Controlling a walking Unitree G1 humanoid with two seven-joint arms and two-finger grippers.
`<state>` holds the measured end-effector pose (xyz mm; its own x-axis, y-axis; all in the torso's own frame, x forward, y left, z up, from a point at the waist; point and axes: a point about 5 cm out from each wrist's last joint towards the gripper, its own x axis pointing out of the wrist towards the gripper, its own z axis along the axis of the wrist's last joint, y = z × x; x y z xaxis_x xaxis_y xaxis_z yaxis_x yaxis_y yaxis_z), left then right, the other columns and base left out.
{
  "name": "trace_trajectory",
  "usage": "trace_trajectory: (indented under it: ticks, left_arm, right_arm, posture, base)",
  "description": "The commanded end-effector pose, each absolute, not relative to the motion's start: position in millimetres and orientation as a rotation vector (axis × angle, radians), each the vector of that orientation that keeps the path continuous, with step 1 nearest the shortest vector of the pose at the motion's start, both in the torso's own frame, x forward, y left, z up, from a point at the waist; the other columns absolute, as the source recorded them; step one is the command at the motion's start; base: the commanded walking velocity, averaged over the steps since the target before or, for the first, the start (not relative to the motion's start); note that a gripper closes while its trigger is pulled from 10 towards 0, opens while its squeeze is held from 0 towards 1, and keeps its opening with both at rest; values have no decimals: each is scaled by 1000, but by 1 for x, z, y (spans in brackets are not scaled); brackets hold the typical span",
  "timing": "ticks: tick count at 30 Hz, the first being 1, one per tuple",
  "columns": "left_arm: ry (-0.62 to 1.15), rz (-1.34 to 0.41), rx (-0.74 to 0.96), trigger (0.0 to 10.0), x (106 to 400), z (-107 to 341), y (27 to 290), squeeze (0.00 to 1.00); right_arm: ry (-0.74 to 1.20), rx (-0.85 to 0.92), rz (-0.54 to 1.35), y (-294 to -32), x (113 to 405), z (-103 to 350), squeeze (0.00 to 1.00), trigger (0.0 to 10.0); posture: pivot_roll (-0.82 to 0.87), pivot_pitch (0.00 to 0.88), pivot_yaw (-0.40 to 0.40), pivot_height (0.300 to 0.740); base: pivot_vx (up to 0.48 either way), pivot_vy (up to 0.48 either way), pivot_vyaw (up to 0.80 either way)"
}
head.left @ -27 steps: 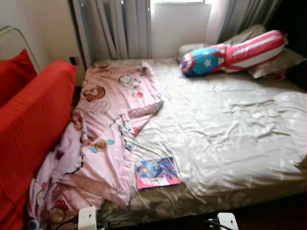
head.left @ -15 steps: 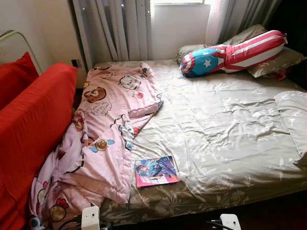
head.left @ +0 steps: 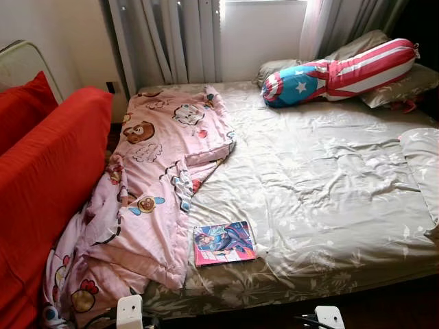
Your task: Clean up the room
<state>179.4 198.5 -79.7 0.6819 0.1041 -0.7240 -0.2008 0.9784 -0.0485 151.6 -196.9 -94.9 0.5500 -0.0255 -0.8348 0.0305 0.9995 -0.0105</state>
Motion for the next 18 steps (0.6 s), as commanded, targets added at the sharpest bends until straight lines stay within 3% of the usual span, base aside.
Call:
trace_trajectory:
  ticks: [1, 11, 18]
  left_arm:
    - [797, -47, -81, 10000, 229, -58, 182, 0]
    - [795, -53, -73, 10000, 229, -57, 182, 0]
    - [749, 39, -114, 10000, 232, -55, 185, 0]
  right_arm:
    - [874, 138, -119, -192, 221, -64, 0, 10000]
    - [880, 127, -115, -192, 221, -64, 0, 10000]
    - [859, 156, -124, -191, 224, -62, 0, 10000]
  posture:
    - [17, 0, -69, 740]
    - [17, 0, -70, 740]
    - [21, 0, -70, 740]
  base:
    - [0, 0, 0]
    - [0, 0, 0]
    - [0, 0, 0]
